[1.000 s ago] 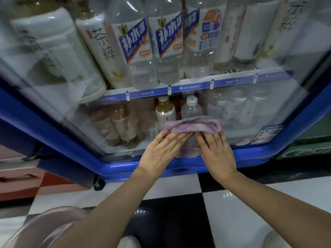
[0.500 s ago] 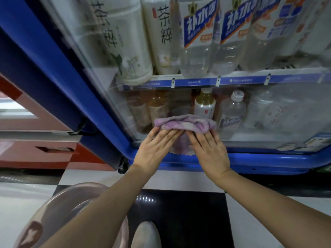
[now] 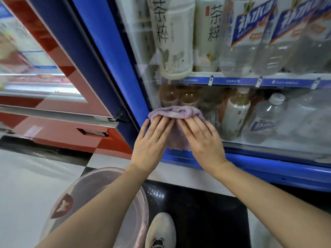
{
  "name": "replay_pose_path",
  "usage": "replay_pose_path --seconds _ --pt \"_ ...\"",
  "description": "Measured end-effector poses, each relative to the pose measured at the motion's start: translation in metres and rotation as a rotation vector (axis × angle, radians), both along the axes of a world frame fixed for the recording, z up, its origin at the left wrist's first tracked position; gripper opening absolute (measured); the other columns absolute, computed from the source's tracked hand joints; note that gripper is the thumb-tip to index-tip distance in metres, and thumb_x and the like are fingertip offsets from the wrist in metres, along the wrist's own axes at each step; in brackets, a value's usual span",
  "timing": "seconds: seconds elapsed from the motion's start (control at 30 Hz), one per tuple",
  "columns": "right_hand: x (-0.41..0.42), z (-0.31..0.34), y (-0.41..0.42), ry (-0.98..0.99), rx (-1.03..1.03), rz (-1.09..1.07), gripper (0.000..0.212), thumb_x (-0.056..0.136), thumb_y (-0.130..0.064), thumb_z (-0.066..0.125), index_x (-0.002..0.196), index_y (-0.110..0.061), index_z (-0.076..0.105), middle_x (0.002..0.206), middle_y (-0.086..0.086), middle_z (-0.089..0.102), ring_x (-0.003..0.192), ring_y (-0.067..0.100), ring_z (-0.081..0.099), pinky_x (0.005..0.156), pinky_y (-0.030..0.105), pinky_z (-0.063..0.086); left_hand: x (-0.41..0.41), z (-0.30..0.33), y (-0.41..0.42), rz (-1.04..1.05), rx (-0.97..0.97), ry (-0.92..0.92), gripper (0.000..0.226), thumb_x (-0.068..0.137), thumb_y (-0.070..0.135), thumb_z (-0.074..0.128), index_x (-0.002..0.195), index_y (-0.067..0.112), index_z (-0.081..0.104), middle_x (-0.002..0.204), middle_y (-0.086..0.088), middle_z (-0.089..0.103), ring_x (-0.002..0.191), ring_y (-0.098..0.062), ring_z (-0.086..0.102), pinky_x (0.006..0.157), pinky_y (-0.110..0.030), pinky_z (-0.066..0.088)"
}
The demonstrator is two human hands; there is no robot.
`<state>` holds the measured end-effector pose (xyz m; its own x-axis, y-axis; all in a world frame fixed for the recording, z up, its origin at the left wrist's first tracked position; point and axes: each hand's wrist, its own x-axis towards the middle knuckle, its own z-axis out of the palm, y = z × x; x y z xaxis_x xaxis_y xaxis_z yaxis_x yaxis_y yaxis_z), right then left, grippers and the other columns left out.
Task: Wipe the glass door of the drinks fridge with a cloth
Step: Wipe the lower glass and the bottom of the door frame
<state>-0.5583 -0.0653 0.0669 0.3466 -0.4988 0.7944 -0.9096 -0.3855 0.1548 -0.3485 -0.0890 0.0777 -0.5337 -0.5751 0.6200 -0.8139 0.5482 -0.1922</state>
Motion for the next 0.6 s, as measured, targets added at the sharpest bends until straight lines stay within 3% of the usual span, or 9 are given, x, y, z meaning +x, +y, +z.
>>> replay_pose_path --seconds 0.07,0.13,0.23,0.3,0.37,0.4,0.5,0.57,0.6 --pt "-0.001 0.010 -0.003 -0.096 -0.008 0.063 0.058 0.104 0.004 0.049 0.159 -0.005 0.033 0.157 0.013 0.032 0.142 0.027 0.041 0.115 0.040 0.042 -0.007 0.009 0.001 -0.018 -0.055 0.074 0.066 0.085 -0.001 0.079 0.144 0.002 0.051 0.152 -0.017 0.051 0.144 -0.032 0.046 0.117 -0.047 0.044" --pt "0.002 0.021 -0.004 -0.225 0.065 0.098 0.065 0.101 0.006 0.057 0.159 -0.009 0.033 0.155 0.011 0.033 0.139 0.026 0.042 0.115 0.040 0.043 -0.019 0.021 0.003 0.004 -0.088 0.181 0.056 0.080 -0.006 0.083 0.130 -0.001 0.059 0.135 -0.019 0.065 0.130 -0.030 0.055 0.106 -0.041 0.053" --pt "0.007 0.033 -0.007 -0.269 0.089 0.073 0.075 0.095 0.007 0.066 0.160 -0.009 0.033 0.152 0.012 0.035 0.130 0.026 0.047 0.112 0.035 0.043 -0.036 0.045 0.006 0.087 0.011 0.382 0.049 0.083 -0.004 0.078 0.125 0.009 0.055 0.122 -0.008 0.067 0.116 -0.020 0.057 0.076 -0.033 0.058" --pt "0.012 0.038 -0.008 -0.344 0.106 0.067 0.060 0.101 -0.002 0.062 0.154 -0.020 0.041 0.143 0.002 0.044 0.121 0.019 0.052 0.097 0.034 0.054 -0.041 0.061 0.007 0.203 0.158 0.492 0.039 0.092 0.007 0.070 0.124 0.015 0.050 0.115 -0.003 0.064 0.108 -0.019 0.059 0.057 -0.040 0.055" --pt "0.021 0.054 -0.005 -0.533 0.189 0.081 0.020 0.111 -0.029 0.049 0.126 -0.041 0.052 0.123 -0.016 0.054 0.105 0.004 0.058 0.087 0.015 0.046 -0.044 0.072 0.008 0.263 0.235 0.503 0.022 0.096 0.011 0.064 0.116 0.012 0.054 0.110 -0.005 0.061 0.101 -0.024 0.060 0.057 -0.044 0.050" --pt "0.023 0.061 -0.005 -0.574 0.205 0.059 0.008 0.110 -0.040 0.046 0.113 -0.044 0.052 0.113 -0.019 0.056 0.098 -0.002 0.059 0.079 0.005 0.041 -0.045 0.077 0.011 0.281 0.245 0.476 0.013 0.097 0.009 0.064 0.108 0.009 0.057 0.107 -0.007 0.060 0.096 -0.027 0.060 0.057 -0.045 0.047" --pt "0.021 0.073 -0.001 -0.542 0.263 -0.026 0.006 0.104 -0.042 0.046 0.099 -0.043 0.048 0.101 -0.020 0.055 0.089 -0.011 0.057 0.072 0.003 0.038 -0.049 0.095 0.027 0.354 0.323 0.423 0.003 0.097 0.006 0.060 0.097 0.006 0.057 0.108 -0.010 0.055 0.095 -0.029 0.055 0.060 -0.044 0.044" --pt "0.020 0.078 0.010 -0.536 0.354 0.000 0.011 0.105 -0.036 0.045 0.107 -0.041 0.054 0.110 -0.018 0.057 0.097 -0.005 0.056 0.078 0.011 0.043 -0.045 0.106 0.039 0.369 0.370 0.346 0.005 0.099 0.010 0.059 0.100 0.005 0.059 0.118 -0.009 0.053 0.108 -0.027 0.052 0.065 -0.046 0.049" --pt "0.020 0.081 0.017 -0.545 0.402 0.003 0.019 0.105 -0.031 0.045 0.115 -0.029 0.061 0.118 -0.015 0.057 0.102 0.001 0.055 0.081 0.019 0.047 -0.039 0.111 0.046 0.362 0.382 0.278 0.008 0.099 0.013 0.059 0.104 0.006 0.061 0.123 -0.008 0.053 0.113 -0.026 0.050 0.069 -0.045 0.051"
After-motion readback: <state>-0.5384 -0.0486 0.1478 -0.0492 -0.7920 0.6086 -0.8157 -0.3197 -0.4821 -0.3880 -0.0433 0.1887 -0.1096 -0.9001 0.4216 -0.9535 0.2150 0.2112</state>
